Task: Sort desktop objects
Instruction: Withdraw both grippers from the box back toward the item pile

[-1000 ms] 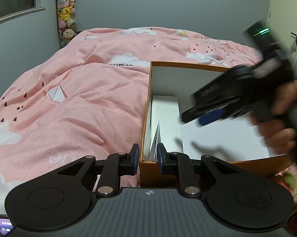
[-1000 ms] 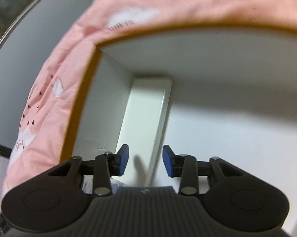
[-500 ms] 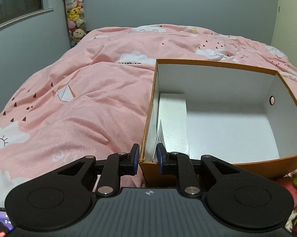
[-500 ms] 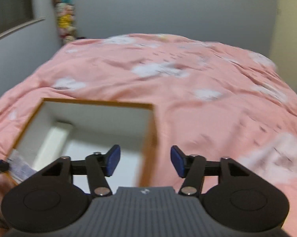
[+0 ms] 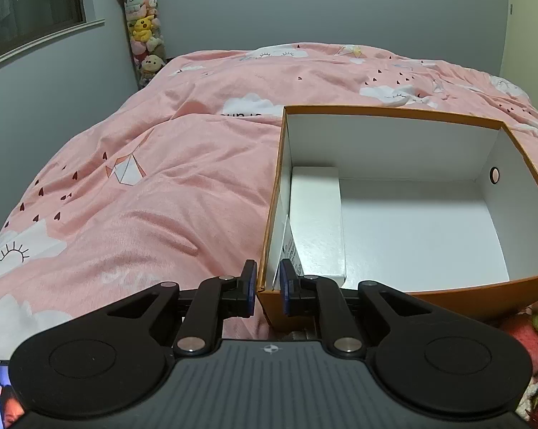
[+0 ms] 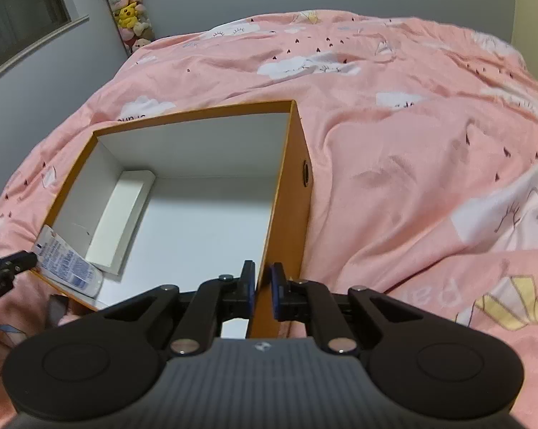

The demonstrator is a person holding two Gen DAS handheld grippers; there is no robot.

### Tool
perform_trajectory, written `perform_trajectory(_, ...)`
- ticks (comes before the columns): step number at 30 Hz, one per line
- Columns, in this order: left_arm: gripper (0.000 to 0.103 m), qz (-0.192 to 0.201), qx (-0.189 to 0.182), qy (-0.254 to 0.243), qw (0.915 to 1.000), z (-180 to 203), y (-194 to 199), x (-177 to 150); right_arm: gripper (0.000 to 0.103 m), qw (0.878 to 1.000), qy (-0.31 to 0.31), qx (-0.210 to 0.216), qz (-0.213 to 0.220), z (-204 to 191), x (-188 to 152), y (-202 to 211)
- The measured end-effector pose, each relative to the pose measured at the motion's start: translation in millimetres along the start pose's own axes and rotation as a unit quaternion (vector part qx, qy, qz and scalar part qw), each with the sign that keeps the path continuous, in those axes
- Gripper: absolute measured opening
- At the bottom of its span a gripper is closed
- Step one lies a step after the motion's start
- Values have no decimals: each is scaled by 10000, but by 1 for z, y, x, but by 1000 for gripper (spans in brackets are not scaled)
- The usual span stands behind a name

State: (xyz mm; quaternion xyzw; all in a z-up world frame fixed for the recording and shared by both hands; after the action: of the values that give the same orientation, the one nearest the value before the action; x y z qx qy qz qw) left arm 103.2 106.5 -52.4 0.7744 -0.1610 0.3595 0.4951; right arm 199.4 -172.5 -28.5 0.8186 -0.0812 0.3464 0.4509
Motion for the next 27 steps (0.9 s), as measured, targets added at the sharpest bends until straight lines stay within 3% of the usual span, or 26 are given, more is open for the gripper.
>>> perform_trajectory(4, 14, 15, 17, -59, 10000, 3, 3, 0, 8, 10000, 56, 29, 1, -1, 0, 0)
perform_trajectory(5, 0, 42, -27, -100, 9999, 4, 6, -1, 8, 9999, 112, 28, 14, -1, 0, 0)
perform_trajectory(7, 0, -136, -989, 94, 9950, 10, 13, -2, 8, 9997, 157, 186, 67, -3, 5, -4)
perform_trajectory(8, 0, -222, -1204, 153, 9924, 15, 16, -3, 8, 9996, 170, 230, 81, -3, 8, -5)
perform_trajectory(11, 0, 45, -484, -304, 9984, 29, 23, -7, 8, 9994, 224, 242, 108, -3, 17, -7)
perform_trajectory(14, 0, 45, -788, -39, 9969, 20, 28, -6, 8, 9989, 354, 267, 160, -3, 25, -11)
perform_trajectory(19, 0, 176, -338, -16, 9993, 5, 30, -4, 8, 9981, 520, 239, 221, -1, 38, -17)
perform_trajectory(27, 1, 93, -205, 130, 9997, -12, 27, -3, 8, 9976, 609, 233, 245, 0, 30, -9)
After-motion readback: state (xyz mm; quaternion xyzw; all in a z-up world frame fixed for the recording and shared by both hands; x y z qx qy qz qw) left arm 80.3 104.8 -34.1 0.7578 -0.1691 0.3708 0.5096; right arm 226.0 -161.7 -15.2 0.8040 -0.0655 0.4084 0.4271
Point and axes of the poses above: each gripper's, at about its wrist camera, not at the fingertips, and y roughly against the way its jaws point, z to its right, x to its top, the point moved 4 cm from there along -y, roughly the way its jaws point, and after that the axes turned 15 degrees about x, right-handed, at the moved point
